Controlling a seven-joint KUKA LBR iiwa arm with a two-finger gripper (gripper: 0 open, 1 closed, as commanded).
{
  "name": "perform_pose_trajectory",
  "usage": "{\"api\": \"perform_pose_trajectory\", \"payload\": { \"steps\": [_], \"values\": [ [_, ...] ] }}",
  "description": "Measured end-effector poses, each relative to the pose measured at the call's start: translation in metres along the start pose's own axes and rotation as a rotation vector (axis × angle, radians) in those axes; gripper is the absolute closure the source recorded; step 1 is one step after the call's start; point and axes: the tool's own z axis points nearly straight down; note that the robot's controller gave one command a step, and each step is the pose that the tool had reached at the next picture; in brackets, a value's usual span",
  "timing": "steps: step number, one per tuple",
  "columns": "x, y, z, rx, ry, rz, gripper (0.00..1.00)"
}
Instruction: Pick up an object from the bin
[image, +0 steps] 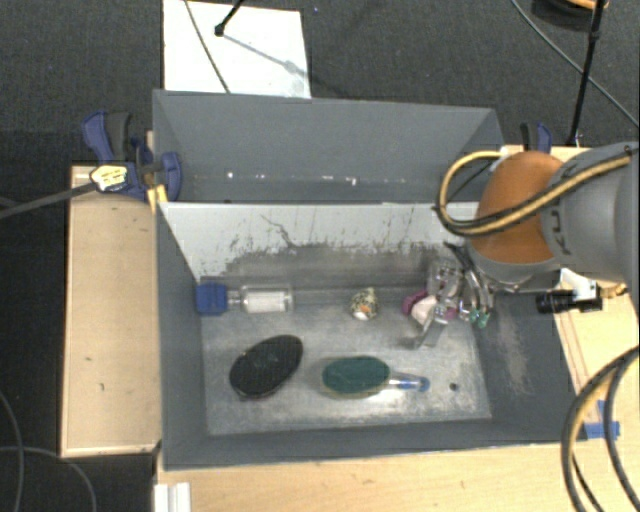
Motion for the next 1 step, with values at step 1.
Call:
{"api": "perform_pose_trajectory", "payload": {
  "steps": [1],
  "values": [
    [0.004,0.0018,0.0013,-0.001,0.018,-0.006,1.0]
  ]
}}
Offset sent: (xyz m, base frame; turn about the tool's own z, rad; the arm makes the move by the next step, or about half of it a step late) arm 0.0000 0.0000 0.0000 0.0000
